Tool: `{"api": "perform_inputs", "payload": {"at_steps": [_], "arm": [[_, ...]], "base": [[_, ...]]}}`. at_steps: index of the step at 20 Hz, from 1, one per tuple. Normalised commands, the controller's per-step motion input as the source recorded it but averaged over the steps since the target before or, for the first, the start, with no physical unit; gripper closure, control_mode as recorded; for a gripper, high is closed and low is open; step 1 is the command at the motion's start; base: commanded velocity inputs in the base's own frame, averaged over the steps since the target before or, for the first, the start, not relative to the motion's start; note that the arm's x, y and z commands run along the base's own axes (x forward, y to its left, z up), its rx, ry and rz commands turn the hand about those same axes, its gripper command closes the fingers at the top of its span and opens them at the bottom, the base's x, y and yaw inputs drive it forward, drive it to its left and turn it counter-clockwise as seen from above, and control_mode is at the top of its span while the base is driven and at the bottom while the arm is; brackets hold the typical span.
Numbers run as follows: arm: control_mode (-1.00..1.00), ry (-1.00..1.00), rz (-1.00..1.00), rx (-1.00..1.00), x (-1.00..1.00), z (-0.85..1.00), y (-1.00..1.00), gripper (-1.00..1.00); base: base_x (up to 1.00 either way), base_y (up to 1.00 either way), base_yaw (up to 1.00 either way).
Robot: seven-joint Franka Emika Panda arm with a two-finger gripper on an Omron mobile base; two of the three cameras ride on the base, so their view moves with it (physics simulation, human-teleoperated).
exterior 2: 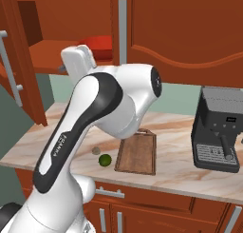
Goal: Open the cabinet. Place the bowl and condiment on the counter. Then place the lime and garlic on the cutting board.
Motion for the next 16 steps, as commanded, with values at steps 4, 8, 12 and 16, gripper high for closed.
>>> {"api": "perform_inputs", "payload": {"at_steps": [4,8,12,16], "arm": [[-1.0,0.16,0.0,0.08,0.3,0.0,0.01,-1.0],[-1.0,0.16,0.0,0.06,0.19,0.0,0.06,-1.0],[-1.0,0.15,0.0,0.06,0.17,0.0,0.12,-1.0],[-1.0,0.18,0.0,0.06,0.09,0.0,0.24,-1.0]], "base": [[0.0,0.0,0.0],[0.0,0.0,0.0],[0.0,0.0,0.0],[0.0,0.0,0.0]]}}
